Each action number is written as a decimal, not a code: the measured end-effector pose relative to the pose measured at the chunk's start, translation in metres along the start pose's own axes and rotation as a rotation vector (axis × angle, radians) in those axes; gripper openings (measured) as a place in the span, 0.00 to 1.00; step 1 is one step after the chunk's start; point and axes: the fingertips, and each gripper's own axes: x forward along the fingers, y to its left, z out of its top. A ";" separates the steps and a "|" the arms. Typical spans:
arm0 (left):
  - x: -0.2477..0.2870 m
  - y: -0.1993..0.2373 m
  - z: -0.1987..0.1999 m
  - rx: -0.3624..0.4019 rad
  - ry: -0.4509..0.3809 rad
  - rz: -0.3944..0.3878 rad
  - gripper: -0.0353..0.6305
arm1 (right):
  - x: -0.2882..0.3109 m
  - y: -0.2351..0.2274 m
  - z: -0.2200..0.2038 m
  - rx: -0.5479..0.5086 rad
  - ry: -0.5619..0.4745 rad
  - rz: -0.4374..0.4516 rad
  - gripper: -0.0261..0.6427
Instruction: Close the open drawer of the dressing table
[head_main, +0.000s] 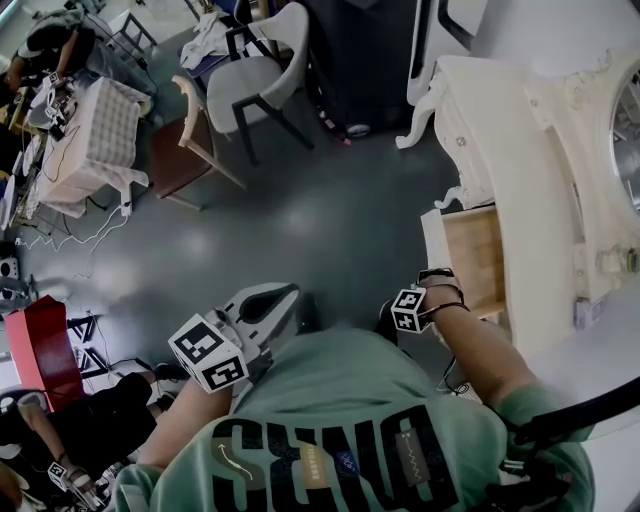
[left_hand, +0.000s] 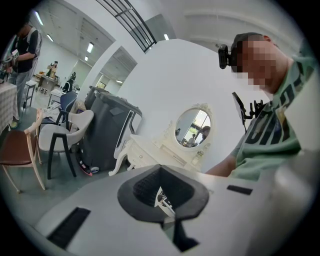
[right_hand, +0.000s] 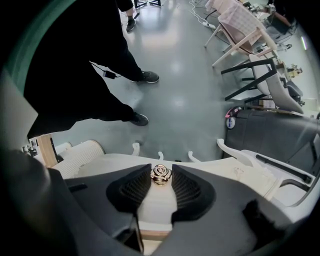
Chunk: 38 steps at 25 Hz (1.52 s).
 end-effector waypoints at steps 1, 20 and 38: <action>0.000 0.000 0.000 0.001 0.000 -0.001 0.05 | 0.000 0.000 0.000 0.002 0.001 0.000 0.23; 0.008 -0.005 0.002 0.004 0.003 -0.013 0.05 | 0.012 -0.003 -0.023 0.054 0.016 0.007 0.23; 0.021 -0.009 0.001 0.006 0.019 -0.030 0.05 | 0.025 -0.005 -0.049 0.107 0.035 0.016 0.23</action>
